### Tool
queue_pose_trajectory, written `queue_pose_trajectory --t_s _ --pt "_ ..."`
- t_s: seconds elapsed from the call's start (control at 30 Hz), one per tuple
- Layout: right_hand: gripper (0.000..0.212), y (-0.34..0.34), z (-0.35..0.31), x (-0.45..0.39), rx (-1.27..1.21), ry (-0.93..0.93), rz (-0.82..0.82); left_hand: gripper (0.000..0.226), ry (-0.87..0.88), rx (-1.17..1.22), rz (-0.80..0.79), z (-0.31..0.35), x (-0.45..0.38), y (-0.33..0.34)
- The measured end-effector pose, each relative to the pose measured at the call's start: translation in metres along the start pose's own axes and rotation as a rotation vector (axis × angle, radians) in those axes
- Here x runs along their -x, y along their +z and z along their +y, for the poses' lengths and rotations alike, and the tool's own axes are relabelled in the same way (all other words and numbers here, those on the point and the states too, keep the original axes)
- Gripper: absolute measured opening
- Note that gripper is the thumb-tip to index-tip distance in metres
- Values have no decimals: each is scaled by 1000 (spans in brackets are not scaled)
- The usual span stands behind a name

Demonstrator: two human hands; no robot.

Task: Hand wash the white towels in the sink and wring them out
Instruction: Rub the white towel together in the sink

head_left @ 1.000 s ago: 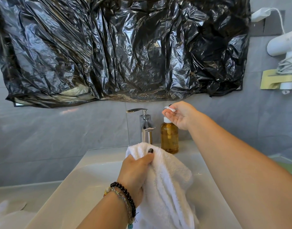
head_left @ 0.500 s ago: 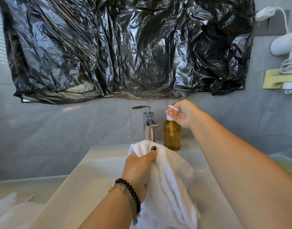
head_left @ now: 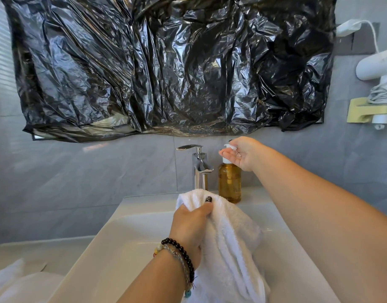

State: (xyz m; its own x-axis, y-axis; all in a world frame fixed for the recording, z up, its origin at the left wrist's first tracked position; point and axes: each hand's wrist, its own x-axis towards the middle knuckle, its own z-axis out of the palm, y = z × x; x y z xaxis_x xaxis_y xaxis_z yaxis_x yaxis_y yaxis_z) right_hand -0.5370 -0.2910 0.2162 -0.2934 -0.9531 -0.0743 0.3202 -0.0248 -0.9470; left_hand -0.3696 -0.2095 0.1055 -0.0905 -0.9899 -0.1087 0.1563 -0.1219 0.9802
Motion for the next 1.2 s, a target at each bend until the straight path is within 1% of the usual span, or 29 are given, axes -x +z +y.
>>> queue_pose_trajectory --t_s 0.1,0.17,0.2,0.43,0.63,0.8,0.93,1.07,1.13,1.2 --pt "45 -6 -5 3 -11 33 2 37 4 4 -3 0 0 0" --pt "55 -12 -5 7 2 49 8 34 7 7 0 0 0 0" --pt "55 -16 -3 9 10 49 9 31 10 6 4 0 0 0" --pt "44 -53 26 51 -76 122 -1 9 51 -7 6 6 9 2" --pt "36 -80 48 109 -256 111 7 13 139 5 21 11 27 -4" --pt "34 -80 57 155 -277 103 -6 7 158 -1 44 19 51 -10" --pt "37 -69 53 176 -274 96 -33 15 260 25 69 42 68 -11" --pt "39 -52 40 193 -308 91 -86 12 385 72 95 92 95 -14" --pt "39 -45 34 201 -324 71 -131 19 436 105 103 116 109 -22" --pt "39 -40 31 209 -341 60 -164 29 453 118 73 126 120 -34"
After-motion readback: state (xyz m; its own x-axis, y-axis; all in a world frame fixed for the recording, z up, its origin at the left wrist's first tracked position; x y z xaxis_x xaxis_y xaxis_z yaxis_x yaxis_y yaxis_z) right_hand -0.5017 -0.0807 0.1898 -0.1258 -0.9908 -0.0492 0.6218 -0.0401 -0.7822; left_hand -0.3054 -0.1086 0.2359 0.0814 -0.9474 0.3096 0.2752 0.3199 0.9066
